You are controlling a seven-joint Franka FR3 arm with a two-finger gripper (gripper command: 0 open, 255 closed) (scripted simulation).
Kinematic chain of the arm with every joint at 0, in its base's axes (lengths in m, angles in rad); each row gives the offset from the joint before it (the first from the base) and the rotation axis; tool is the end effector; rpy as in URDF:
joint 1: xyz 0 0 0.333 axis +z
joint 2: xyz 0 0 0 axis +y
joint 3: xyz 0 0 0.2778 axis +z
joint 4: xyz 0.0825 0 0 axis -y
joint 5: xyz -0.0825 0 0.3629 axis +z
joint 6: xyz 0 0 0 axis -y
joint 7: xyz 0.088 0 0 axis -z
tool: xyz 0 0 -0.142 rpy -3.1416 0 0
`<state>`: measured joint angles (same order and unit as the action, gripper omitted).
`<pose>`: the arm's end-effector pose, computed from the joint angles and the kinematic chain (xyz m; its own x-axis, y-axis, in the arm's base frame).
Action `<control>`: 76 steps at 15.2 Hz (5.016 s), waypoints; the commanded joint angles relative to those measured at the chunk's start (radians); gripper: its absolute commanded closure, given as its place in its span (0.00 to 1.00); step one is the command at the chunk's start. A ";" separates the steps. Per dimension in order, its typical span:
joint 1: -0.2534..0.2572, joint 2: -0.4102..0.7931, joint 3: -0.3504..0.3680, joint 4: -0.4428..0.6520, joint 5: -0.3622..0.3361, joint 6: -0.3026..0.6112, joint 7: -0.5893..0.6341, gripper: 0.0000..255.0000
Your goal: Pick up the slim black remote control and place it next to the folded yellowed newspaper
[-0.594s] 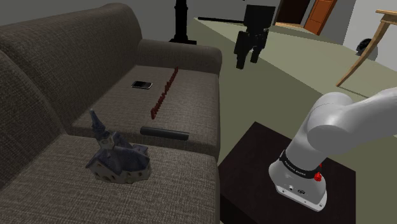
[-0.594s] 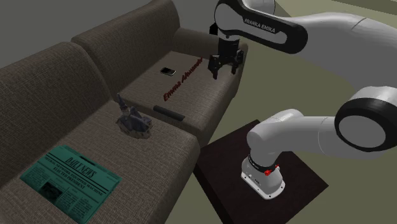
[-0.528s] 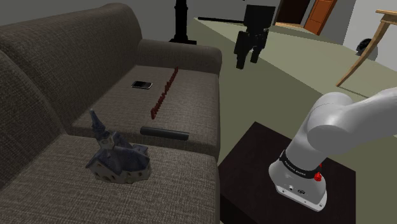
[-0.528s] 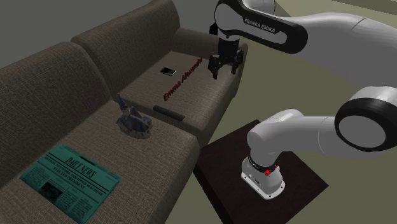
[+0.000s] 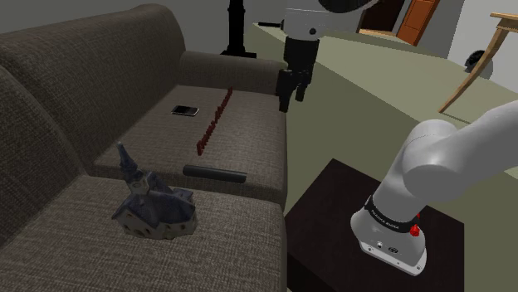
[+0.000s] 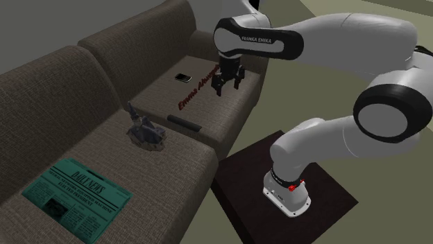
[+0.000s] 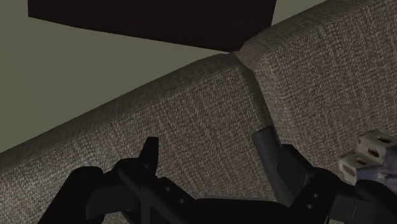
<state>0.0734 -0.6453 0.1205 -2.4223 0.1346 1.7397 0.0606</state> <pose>0.3447 0.0859 0.4641 0.9955 0.0835 -0.0440 0.0810 -0.9951 -0.0567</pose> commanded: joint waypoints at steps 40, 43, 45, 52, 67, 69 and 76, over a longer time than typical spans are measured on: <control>0.137 0.707 0.165 0.099 -0.041 0.642 -0.129 1.00; 0.137 0.706 0.165 0.098 -0.041 0.641 -0.129 1.00; 0.138 0.699 0.165 0.104 -0.039 0.628 -0.128 1.00; 0.136 0.636 0.165 0.138 -0.024 0.533 -0.134 1.00; 0.167 0.517 0.196 0.175 0.008 0.386 -0.077 1.00; 0.190 0.495 0.222 0.152 0.021 0.392 -0.036 1.00; 0.272 0.447 0.323 0.110 0.060 0.408 0.121 1.00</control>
<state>0.3329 -0.1916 0.4273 -2.3039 0.1883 2.1425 0.1565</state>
